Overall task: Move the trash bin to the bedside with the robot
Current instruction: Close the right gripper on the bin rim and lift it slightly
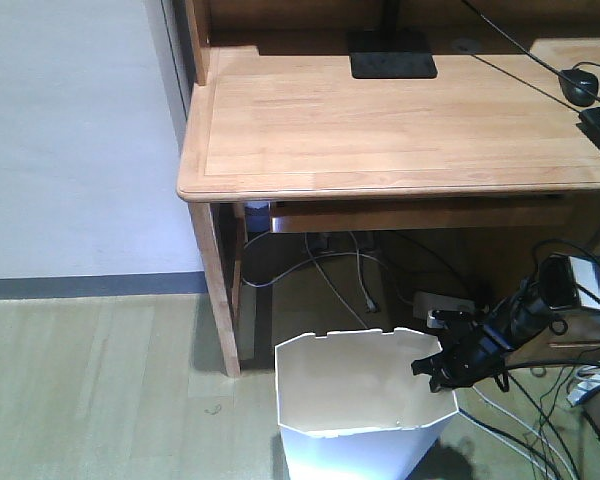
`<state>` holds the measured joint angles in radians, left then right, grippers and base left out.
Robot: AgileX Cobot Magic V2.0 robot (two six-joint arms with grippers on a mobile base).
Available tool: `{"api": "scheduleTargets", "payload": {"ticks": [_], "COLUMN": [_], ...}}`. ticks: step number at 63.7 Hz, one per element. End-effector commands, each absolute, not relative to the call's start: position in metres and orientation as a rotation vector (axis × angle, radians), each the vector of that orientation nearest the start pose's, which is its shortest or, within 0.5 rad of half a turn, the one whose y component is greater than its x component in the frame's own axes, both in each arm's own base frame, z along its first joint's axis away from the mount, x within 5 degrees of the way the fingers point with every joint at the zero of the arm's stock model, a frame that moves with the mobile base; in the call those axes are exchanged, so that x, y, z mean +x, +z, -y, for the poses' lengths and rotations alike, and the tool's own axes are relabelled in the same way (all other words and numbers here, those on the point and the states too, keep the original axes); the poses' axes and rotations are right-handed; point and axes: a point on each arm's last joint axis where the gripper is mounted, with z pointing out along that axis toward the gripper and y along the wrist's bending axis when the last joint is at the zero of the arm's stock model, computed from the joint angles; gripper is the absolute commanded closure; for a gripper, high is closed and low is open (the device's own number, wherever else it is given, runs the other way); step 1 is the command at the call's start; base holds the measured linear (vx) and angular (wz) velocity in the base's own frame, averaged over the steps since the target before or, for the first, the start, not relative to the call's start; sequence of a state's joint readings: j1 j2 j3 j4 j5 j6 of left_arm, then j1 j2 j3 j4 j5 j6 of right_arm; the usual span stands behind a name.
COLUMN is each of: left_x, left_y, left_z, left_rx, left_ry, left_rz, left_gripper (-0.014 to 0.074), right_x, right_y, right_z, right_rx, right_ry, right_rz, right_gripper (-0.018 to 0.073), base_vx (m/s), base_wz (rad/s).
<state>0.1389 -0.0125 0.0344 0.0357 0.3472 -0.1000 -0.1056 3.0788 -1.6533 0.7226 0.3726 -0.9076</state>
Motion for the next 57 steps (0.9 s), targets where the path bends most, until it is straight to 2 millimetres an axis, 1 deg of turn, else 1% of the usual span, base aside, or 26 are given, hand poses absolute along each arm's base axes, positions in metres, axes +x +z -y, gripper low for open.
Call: {"api": "scheduleTargets", "payload": {"ticks": [1, 7, 14, 16, 17, 21, 27, 32, 35, 40, 46, 52, 57], "left_x": [0.053, 0.053, 0.053, 0.053, 0.053, 0.053, 0.053, 0.053, 0.053, 0.053, 0.053, 0.053, 0.053], "left_y": [0.176, 0.176, 0.176, 0.176, 0.176, 0.176, 0.176, 0.176, 0.176, 0.176, 0.176, 0.176, 0.176], "left_z": [-0.008, -0.008, -0.008, -0.008, -0.008, -0.008, -0.008, -0.008, -0.008, -0.008, -0.008, -0.008, -0.008], "left_rx": [-0.191, -0.191, -0.191, -0.191, -0.191, -0.191, -0.191, -0.191, -0.191, -0.191, -0.191, -0.191, -0.191], "left_ry": [0.054, 0.054, 0.054, 0.054, 0.054, 0.054, 0.054, 0.054, 0.054, 0.054, 0.054, 0.054, 0.054], "left_rz": [-1.766, -1.766, -1.766, -1.766, -1.766, -1.766, -1.766, -1.766, -1.766, -1.766, -1.766, -1.766, -1.766], "left_gripper": [0.0603, 0.0603, 0.0603, 0.0603, 0.0603, 0.0603, 0.0603, 0.0603, 0.0603, 0.0603, 0.0603, 0.0603, 0.0603], "right_x": [0.381, 0.380, 0.378, 0.377, 0.376, 0.374, 0.371, 0.366, 0.364, 0.357, 0.350, 0.344, 0.335], "right_y": [-0.195, -0.187, -0.177, -0.174, -0.173, -0.164, -0.152, -0.142, -0.138, -0.129, -0.117, -0.102, -0.090], "right_z": [0.016, 0.015, 0.014, 0.014, 0.013, 0.011, 0.010, 0.015, 0.021, 0.028, 0.036, 0.043, 0.043], "right_rx": [-0.201, -0.247, -0.175, -0.197, -0.180, -0.245, -0.236, -0.149, -0.097, -0.065, -0.074, -0.100, -0.142], "right_ry": [0.499, 0.510, 0.516, 0.524, 0.532, 0.600, 0.723, 0.815, 0.842, 0.884, 0.934, 0.945, 0.946], "right_rz": [-3.083, -3.060, -3.012, -2.998, -2.992, -2.936, -2.863, -2.815, -2.799, -2.780, -2.767, -2.766, -2.783], "right_gripper": [0.0571, 0.0567, 0.0566, 0.0566, 0.0566, 0.0566, 0.0566, 0.0566, 0.0566, 0.0566, 0.0565, 0.0565, 0.0564], "base_vx": [0.00, 0.00, 0.00, 0.00, 0.00, 0.00, 0.00, 0.00, 0.00, 0.00, 0.00, 0.00, 0.00], "base_wz": [0.00, 0.00, 0.00, 0.00, 0.00, 0.00, 0.00, 0.00, 0.00, 0.00, 0.00, 0.00, 0.00]}}
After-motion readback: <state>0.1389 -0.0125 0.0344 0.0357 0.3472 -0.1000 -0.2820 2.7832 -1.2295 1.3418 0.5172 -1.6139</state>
